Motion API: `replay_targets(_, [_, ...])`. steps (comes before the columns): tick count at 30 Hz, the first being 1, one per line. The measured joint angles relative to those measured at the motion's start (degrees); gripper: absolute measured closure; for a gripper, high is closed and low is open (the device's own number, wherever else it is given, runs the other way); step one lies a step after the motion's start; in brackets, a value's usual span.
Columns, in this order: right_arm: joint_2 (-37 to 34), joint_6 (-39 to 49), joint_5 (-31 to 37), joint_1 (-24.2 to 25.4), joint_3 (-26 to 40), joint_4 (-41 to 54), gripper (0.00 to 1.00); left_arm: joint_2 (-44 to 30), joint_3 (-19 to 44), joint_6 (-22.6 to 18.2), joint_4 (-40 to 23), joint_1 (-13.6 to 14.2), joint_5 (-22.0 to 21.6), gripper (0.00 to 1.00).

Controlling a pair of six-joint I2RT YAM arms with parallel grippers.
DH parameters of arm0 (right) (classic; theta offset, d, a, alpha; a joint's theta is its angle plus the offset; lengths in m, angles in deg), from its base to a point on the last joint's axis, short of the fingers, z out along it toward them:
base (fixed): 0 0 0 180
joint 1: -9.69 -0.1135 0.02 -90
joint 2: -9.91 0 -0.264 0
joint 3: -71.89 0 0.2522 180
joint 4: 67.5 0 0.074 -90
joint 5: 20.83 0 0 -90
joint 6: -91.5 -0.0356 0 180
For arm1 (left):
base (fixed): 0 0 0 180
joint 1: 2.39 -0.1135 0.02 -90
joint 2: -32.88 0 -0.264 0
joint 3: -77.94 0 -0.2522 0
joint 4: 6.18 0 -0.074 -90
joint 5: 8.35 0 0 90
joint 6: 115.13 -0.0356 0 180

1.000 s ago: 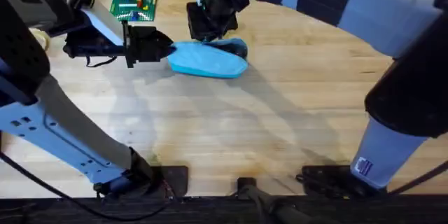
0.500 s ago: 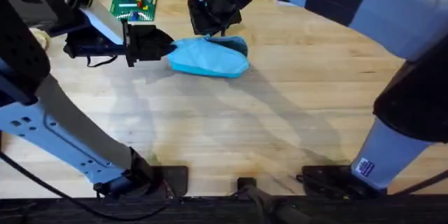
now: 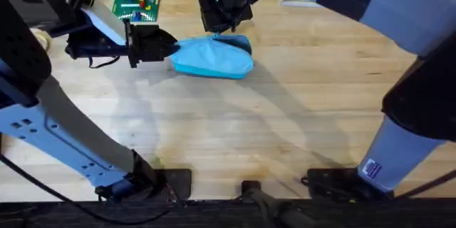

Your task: Unzip the bag, pick up the pens from the table one at a time and place them inside, then zip the bag closed.

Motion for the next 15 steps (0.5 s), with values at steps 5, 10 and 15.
replay_targets(5, [0.0,0.0,-0.3,1.0,0.0,0.3,0.971,0.0,0.0,0.0,0.0,0.1,0.2,0.96])
replay_targets(10, [0.0,0.2,-0.3,2.1,0.0,2.1,0.971,0.0,0.0,0.0,0.0,0.1,0.1,0.96])
replay_targets(15, [0.0,2.1,-0.2,3.0,0.0,3.3,0.971,0.0,0.0,0.0,0.0,0.1,0.1,0.959])
